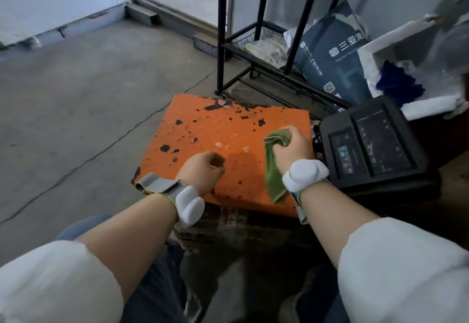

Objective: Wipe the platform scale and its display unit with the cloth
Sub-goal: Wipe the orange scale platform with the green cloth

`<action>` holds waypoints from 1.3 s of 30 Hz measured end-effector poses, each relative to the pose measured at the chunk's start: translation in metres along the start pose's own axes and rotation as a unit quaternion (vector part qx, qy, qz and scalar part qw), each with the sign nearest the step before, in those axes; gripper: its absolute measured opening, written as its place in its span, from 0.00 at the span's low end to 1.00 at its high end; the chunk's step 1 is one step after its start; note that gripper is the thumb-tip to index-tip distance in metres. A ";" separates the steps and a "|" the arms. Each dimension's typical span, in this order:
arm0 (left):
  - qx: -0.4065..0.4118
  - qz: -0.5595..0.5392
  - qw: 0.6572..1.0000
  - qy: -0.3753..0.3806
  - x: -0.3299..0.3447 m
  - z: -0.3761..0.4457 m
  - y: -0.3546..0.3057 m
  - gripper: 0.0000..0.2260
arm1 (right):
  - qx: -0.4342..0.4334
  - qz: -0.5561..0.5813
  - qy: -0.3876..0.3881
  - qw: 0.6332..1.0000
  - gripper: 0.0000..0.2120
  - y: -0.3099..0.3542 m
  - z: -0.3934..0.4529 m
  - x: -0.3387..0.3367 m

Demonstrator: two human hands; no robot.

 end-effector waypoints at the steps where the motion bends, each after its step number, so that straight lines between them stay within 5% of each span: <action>1: -0.006 0.034 0.999 -0.032 -0.005 0.006 0.007 0.15 | -0.023 -0.050 -0.005 0.999 0.13 0.000 0.003 0.003; 4: -0.035 0.133 0.988 -0.067 -0.011 0.020 0.030 0.21 | -0.090 -0.130 0.077 0.984 0.20 -0.002 0.005 0.030; 7: -0.094 0.200 0.975 -0.019 -0.006 0.026 0.049 0.33 | -0.125 -0.213 0.172 0.954 0.24 -0.010 -0.001 0.064; 13: -0.123 0.227 0.965 0.048 0.004 0.030 0.066 0.47 | -0.255 -0.265 0.178 0.913 0.22 -0.019 -0.003 0.077; 18: -0.122 0.231 0.964 0.045 0.006 0.030 0.068 0.49 | -0.112 -0.187 0.106 0.970 0.21 -0.014 0.034 0.074; 24: -0.126 0.221 0.966 0.054 0.006 0.036 0.065 0.50 | -0.320 -0.209 0.197 0.903 0.21 -0.002 -0.007 0.094; 30: -0.127 0.218 0.966 0.060 0.005 0.035 0.064 0.50 | -0.137 -0.225 0.082 0.961 0.20 -0.016 0.039 0.082; 36: -0.144 0.215 0.964 0.061 0.008 0.041 0.057 0.51 | -0.309 -0.225 0.168 0.909 0.21 -0.001 -0.018 0.095; 39: -0.146 0.212 0.964 0.063 0.007 0.042 0.057 0.51 | -0.269 -0.256 0.146 0.917 0.20 -0.011 0.007 0.090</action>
Point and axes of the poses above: each hand's wrist, its own z-axis towards the middle knuckle, its own x-axis out of the palm, y = z × x, the point moved 3 cm from there along z, towards the middle knuckle
